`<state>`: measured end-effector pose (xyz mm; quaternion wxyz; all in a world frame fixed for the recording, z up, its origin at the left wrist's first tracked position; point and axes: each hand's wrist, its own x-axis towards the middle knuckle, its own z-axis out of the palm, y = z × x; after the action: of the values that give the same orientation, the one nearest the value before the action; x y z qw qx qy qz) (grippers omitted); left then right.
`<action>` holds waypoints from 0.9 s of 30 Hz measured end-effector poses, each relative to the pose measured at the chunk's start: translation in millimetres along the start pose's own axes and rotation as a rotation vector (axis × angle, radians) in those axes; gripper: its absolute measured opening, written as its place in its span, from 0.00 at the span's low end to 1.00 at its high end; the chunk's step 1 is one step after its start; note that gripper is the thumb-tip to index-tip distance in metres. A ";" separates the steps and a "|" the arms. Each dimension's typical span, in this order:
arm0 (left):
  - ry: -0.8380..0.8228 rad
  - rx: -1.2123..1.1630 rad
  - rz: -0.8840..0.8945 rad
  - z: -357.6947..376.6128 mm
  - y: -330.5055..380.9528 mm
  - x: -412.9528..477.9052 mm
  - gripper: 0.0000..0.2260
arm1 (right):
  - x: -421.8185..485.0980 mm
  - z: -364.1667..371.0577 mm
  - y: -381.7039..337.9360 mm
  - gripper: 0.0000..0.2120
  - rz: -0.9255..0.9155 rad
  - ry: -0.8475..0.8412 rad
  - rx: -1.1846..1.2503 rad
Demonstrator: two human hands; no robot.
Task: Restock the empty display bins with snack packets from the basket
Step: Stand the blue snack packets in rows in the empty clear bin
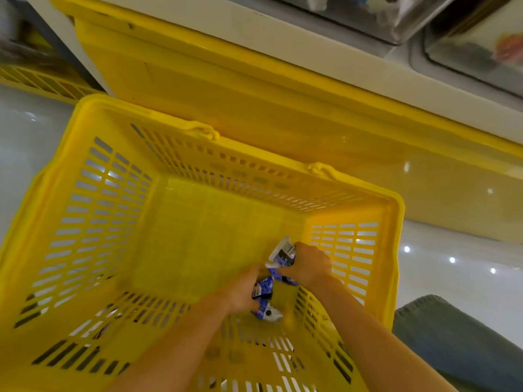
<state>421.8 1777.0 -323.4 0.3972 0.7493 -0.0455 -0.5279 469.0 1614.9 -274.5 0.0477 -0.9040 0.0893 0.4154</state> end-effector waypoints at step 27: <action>0.915 -0.467 0.620 -243.2 229.7 -273.4 0.14 | -234.4 -341.0 -74.9 0.15 -0.673 1.162 0.712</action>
<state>583.7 1887.2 61.7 0.6661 0.7452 0.0308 -0.0070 587.5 1662.1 126.2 0.4061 -0.8858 -0.0519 -0.2184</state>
